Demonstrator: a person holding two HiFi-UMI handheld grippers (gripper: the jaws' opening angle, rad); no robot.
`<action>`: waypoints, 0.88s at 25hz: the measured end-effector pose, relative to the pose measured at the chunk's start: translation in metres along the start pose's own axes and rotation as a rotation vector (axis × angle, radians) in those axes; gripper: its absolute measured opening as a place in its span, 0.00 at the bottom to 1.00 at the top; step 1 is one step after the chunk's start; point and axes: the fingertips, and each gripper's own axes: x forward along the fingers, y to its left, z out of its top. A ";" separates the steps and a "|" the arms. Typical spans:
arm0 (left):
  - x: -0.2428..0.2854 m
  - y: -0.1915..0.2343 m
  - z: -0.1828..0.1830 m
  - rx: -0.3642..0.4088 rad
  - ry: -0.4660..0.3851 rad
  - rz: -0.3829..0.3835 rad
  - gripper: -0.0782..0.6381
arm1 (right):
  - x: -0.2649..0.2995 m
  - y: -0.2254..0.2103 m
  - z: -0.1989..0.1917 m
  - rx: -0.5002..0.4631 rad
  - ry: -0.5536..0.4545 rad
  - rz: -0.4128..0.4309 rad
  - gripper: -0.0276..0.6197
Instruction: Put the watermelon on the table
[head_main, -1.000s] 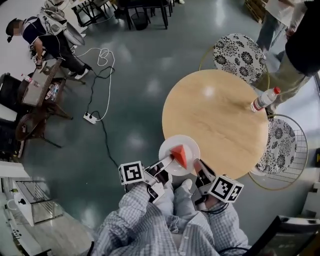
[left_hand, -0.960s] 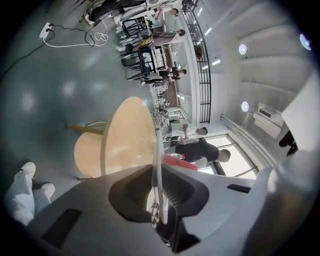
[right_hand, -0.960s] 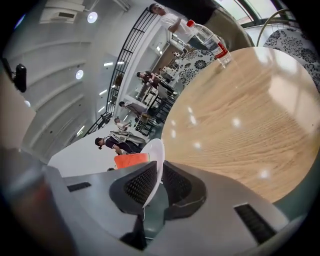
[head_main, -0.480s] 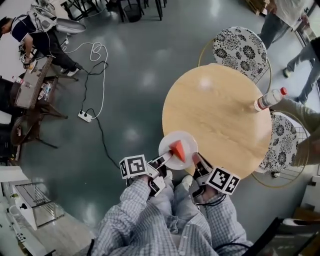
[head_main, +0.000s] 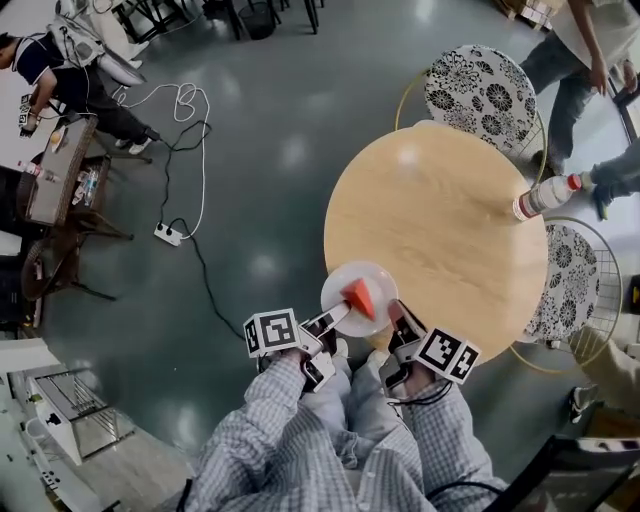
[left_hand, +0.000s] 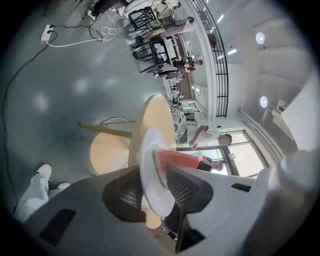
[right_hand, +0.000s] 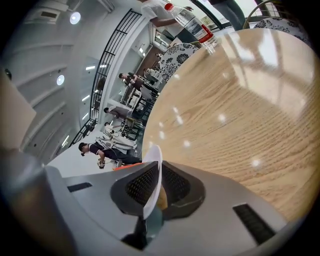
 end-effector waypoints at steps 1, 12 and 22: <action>0.002 0.000 0.000 0.001 0.003 0.004 0.26 | 0.002 -0.001 0.004 0.007 -0.010 -0.004 0.09; 0.009 0.004 -0.007 -0.004 0.039 0.024 0.25 | 0.017 -0.009 0.023 -0.010 -0.025 -0.019 0.09; 0.008 0.017 -0.007 -0.057 0.000 0.052 0.16 | 0.022 -0.014 0.015 -0.348 0.082 -0.110 0.09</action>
